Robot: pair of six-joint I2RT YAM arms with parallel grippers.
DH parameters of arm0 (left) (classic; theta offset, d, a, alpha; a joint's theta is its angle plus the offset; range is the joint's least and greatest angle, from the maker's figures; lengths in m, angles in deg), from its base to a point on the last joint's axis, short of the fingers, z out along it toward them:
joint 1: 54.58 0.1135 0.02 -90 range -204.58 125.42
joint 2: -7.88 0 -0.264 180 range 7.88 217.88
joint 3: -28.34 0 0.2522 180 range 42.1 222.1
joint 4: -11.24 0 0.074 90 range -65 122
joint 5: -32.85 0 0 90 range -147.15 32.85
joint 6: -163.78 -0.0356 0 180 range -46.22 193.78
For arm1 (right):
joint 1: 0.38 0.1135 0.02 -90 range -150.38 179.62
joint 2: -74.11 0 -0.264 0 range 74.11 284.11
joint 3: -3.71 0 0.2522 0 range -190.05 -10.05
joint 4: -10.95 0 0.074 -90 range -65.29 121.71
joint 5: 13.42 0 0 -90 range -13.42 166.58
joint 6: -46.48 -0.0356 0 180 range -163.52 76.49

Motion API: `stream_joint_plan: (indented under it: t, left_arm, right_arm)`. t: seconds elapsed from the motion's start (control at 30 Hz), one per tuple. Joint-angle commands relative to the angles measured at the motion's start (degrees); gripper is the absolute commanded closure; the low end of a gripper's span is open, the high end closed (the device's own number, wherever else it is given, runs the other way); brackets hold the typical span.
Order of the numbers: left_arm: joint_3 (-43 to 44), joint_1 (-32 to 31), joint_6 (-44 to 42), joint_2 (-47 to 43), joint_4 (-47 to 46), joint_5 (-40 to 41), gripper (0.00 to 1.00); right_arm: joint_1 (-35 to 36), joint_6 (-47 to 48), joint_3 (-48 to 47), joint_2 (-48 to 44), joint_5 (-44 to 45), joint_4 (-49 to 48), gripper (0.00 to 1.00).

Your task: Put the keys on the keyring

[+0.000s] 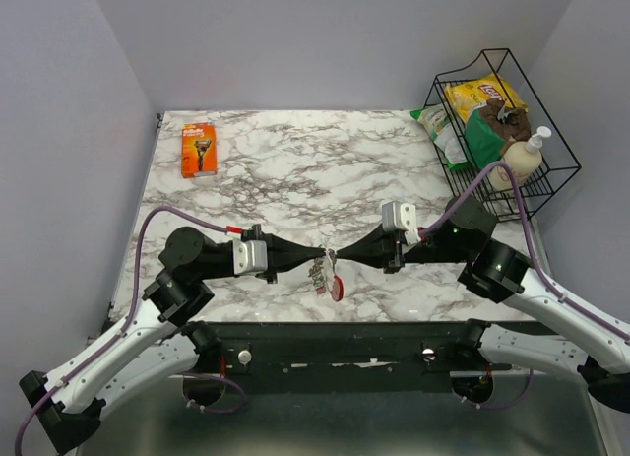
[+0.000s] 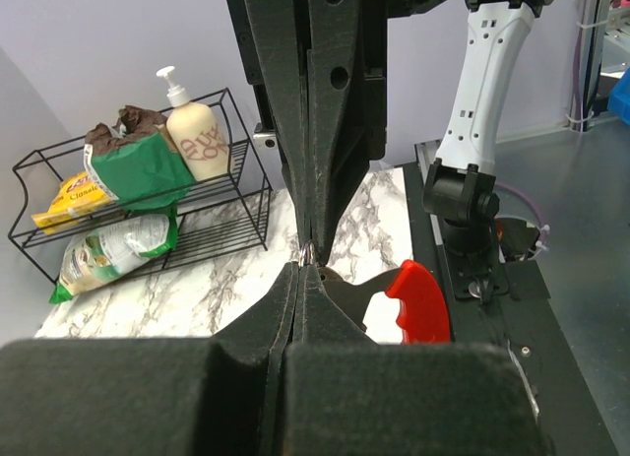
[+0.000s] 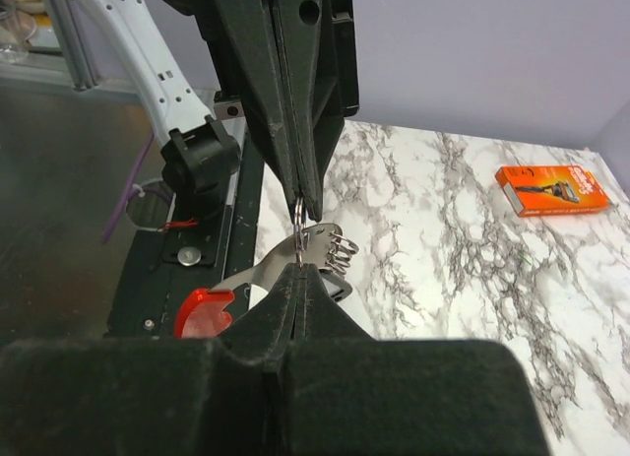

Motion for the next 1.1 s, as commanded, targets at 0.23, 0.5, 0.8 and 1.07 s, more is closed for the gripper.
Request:
stream_joint_plan:
  t: [0.23,0.5,0.8,1.07]
  left_arm:
    - [2.2,0.3,0.2,-0.6,-3.1,-1.0,1.00]
    - [2.7,0.3,0.4,0.0,-4.1,-1.6,1.00]
    - [2.5,0.3,0.4,0.1,-3.8,-1.4,1.00]
    - [1.9,0.3,0.4,0.0,-3.9,-0.9,1.00]
  right_arm:
    - [0.3,0.9,-0.5,1.3,0.2,2.1,0.99]
    - [0.2,1.3,-0.7,3.4,0.3,2.5,0.99]
    - [0.3,1.9,0.3,1.5,3.9,1.9,0.73]
    - [0.3,0.9,3.2,-5.9,7.0,-1.8,0.30]
